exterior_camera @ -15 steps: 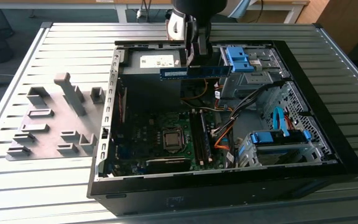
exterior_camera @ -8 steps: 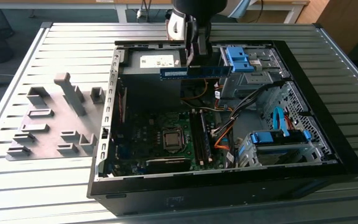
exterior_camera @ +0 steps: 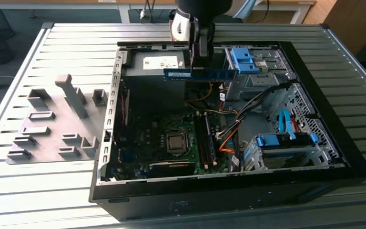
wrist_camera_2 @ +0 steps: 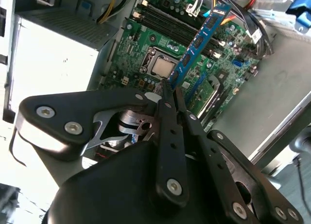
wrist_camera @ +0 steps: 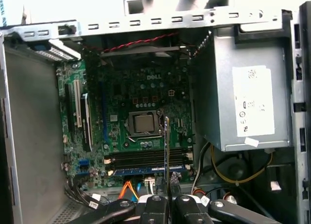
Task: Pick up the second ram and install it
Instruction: 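Insert the second ram into the second slot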
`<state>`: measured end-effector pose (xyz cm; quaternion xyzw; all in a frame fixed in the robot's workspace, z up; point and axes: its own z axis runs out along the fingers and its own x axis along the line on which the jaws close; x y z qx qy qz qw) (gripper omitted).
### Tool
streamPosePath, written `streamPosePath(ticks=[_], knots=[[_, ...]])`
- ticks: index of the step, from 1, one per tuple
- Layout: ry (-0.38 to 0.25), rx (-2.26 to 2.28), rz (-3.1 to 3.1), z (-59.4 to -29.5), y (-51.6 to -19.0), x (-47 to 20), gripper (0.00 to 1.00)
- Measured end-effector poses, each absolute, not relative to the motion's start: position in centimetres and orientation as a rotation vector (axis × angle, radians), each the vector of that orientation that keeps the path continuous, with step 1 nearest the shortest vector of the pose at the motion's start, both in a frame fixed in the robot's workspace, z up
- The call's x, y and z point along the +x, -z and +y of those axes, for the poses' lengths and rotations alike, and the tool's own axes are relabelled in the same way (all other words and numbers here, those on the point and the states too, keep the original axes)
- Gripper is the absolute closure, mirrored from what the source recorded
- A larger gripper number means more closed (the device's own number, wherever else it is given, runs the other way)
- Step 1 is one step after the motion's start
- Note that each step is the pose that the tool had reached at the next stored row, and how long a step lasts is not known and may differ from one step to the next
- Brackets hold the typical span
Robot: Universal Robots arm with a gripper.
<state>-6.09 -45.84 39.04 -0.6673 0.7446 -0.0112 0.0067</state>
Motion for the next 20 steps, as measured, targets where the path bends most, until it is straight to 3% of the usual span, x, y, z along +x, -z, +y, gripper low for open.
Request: streamPosePath(ticks=[20], knots=[[0.041, -1.720, 2.619, -45.84, -38.86, -6.09, 0.86]])
